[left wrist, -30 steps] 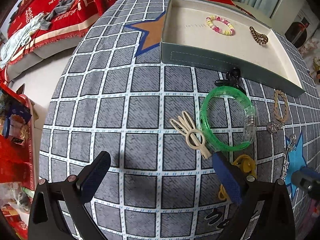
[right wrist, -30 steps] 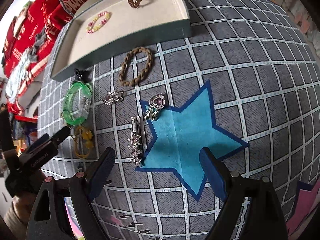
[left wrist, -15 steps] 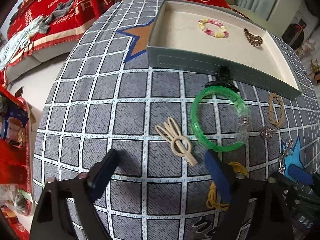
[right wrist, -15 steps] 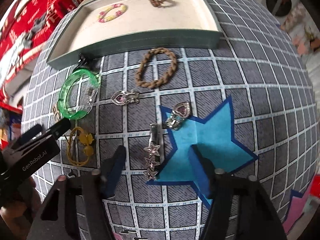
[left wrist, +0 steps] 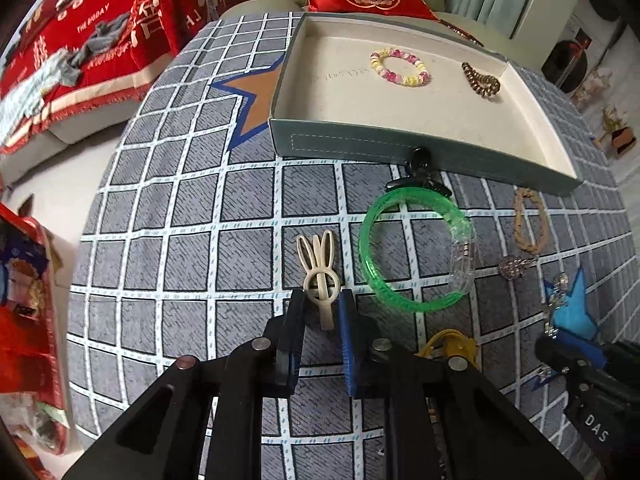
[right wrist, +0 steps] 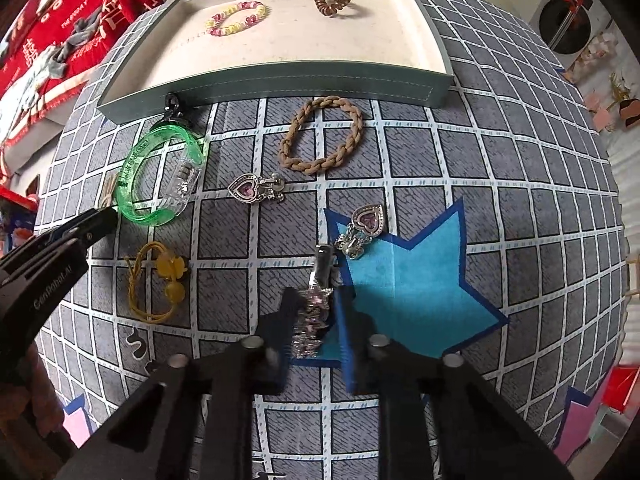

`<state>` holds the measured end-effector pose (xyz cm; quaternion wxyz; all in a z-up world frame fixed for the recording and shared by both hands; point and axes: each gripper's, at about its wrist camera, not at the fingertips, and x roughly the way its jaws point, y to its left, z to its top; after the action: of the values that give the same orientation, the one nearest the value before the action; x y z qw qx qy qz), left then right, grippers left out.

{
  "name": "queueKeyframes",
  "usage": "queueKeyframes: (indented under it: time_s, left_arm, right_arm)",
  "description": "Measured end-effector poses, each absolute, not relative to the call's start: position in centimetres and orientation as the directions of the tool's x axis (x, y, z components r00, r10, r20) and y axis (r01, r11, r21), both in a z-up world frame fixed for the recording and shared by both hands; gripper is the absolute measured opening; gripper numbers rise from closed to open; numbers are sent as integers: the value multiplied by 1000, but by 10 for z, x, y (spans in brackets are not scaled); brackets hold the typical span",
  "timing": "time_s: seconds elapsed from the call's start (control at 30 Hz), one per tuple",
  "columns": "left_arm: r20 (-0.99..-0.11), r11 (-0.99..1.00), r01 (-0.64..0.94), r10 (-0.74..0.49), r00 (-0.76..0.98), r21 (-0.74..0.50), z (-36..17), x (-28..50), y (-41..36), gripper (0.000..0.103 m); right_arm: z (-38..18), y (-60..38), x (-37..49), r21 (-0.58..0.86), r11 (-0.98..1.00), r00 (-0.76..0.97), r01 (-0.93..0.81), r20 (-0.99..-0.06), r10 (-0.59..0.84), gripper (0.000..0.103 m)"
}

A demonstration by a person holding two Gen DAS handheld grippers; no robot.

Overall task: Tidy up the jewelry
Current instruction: 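Carry the bunny clip into the white tray and release while the right gripper places the star clip there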

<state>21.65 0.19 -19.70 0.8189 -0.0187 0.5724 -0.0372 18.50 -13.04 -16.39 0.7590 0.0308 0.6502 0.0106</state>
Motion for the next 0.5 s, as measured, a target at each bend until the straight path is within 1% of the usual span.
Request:
queueKeyframes:
  time_s: [0.07,0.17,0.23,0.37,0.4,0.43,0.5]
  left_arm:
    - [-934,995,29,-101,343,-97,-196,216,8,31]
    - [-928,991,19,-130,349,-132,-193,211,18,31]
    - [-924,990,28,-139,356,-139,-190,206,23,31]
    - [-913,988,54,-152,379,-143,-179,196,24,31]
    - [-911,988,58,-153,383,-142,-177,195,24,29]
    - [-909,988,64,-156,386,-143,-174,194,25,22]
    - [-906,987,65,-161,392,-147,-169,194,26,22]
  right_arm:
    - [-162,-138,180,82,996,155,28,-985,76,18]
    - [-160,-151,173,166,985,162,46,-974,156,18]
    - [-157,-159,169,228,972,170,55,-962,216,18]
    - [-145,-173,164,299,952,189,58,-940,284,18]
    - [-141,-177,164,314,947,194,62,-935,297,18]
    - [-138,-182,164,322,944,199,66,-932,304,18]
    - [-132,-188,164,329,941,210,74,-928,308,18]
